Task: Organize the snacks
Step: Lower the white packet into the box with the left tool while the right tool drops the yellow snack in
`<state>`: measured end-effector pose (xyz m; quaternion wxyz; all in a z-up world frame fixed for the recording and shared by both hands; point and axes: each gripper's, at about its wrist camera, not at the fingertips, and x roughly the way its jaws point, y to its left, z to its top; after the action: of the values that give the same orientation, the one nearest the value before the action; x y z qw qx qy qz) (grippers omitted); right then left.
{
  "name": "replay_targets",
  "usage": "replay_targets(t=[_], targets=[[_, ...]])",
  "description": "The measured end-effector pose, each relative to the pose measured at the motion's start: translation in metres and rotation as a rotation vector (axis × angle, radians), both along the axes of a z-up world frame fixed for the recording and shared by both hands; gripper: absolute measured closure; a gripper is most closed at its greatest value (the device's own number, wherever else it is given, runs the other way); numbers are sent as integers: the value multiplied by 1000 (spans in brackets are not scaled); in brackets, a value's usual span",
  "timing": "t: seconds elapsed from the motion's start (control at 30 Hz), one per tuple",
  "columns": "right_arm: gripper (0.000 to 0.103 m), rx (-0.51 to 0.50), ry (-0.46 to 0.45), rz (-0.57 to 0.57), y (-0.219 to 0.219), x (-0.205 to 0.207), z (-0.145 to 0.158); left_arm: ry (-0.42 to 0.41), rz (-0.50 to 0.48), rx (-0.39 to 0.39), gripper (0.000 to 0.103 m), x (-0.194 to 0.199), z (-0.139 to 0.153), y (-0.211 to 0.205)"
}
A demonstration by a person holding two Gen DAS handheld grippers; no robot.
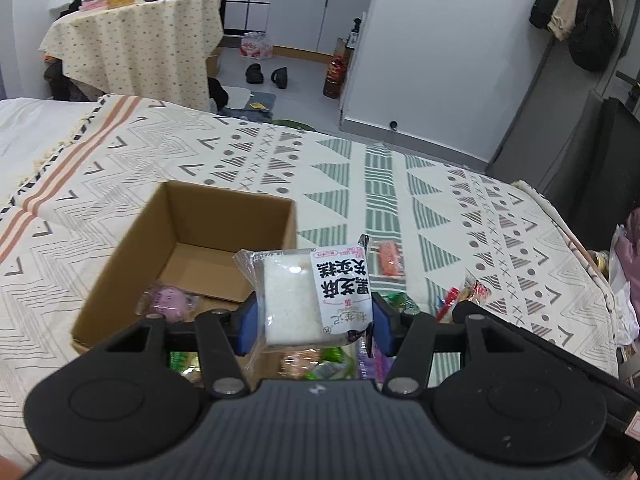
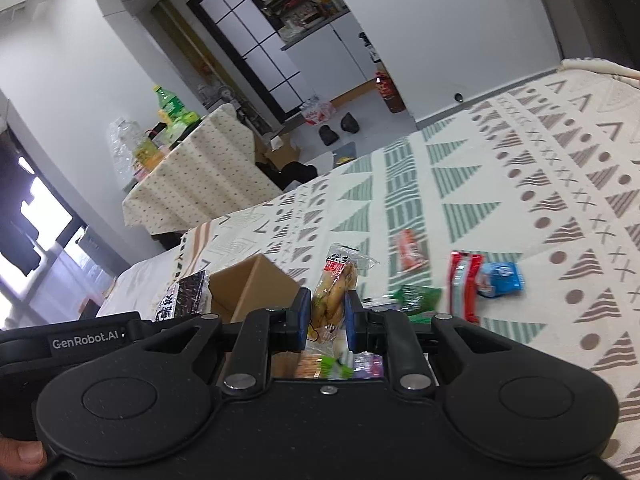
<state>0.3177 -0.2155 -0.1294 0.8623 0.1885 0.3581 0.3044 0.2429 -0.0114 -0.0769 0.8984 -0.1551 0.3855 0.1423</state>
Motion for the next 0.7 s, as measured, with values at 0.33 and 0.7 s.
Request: replay_targets(t=[0.33,0.7], targets=[[85,-12,-35,69,41,-15,12,1,60,-22,48,-19,1,44],[85,-67,-71,137,89,-21,17,26,100,-53,48,-30,-14,88]])
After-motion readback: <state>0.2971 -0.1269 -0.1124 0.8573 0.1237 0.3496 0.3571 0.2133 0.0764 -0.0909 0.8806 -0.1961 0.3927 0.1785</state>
